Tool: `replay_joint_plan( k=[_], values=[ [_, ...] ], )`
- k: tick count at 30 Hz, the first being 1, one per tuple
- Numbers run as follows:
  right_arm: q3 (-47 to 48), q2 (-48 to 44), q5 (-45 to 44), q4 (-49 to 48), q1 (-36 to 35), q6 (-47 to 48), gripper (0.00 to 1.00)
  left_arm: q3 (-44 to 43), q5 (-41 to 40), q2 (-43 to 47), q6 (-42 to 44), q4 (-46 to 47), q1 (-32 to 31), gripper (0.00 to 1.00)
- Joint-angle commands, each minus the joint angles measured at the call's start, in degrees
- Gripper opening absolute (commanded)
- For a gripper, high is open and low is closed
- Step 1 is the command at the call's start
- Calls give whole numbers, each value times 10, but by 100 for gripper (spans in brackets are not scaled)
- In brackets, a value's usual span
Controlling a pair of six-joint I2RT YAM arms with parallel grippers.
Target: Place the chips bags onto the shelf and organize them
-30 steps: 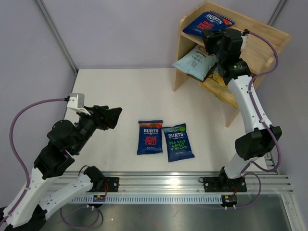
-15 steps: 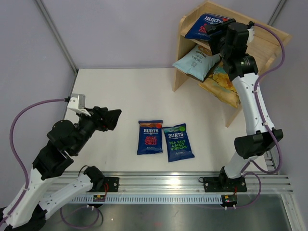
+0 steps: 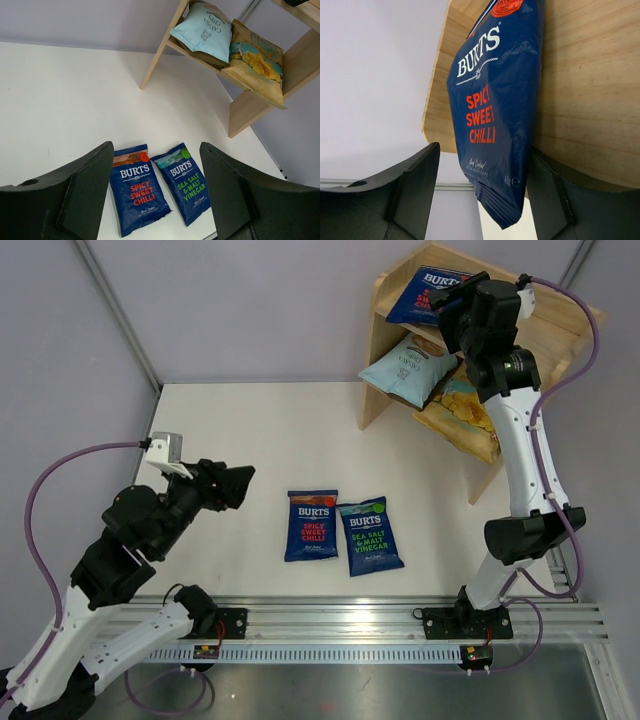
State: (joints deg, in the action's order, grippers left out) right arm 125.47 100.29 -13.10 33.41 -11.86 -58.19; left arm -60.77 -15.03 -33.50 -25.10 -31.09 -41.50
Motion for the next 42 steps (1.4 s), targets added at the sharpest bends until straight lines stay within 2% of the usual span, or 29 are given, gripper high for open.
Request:
replay_joint_plan(
  k=[1, 5, 9, 10, 13, 20, 26, 33, 42],
  values=[
    [-9, -25, -41, 48, 8, 45, 73, -24, 14, -6, 15, 26, 1, 72],
    [-34, -47, -30, 40, 9, 51, 70, -23, 21, -9, 17, 26, 1, 72],
    [-73, -75, -27, 16, 9, 34, 57, -20, 23, -6, 16, 27, 1, 72],
    [-90, -85, -27, 3, 9, 31, 49, -19, 23, -6, 15, 26, 1, 72],
    [-107, -96, -27, -12, 9, 16, 40, -18, 25, -6, 16, 24, 1, 72],
    [-183, -120, -39, -77, 9, -72, 27, -18, 27, -4, 16, 24, 1, 71],
    [-189, -104, -58, -103, 8, -128, 23, -16, 14, 0, 20, 15, 1, 71],
    [-151, -63, -51, -105, 8, -157, 22, -20, 6, -3, 24, 7, 1, 72],
    [-118, -33, -31, -111, -4, -162, 25, -20, -4, -7, 29, 2, 1, 71]
  ],
)
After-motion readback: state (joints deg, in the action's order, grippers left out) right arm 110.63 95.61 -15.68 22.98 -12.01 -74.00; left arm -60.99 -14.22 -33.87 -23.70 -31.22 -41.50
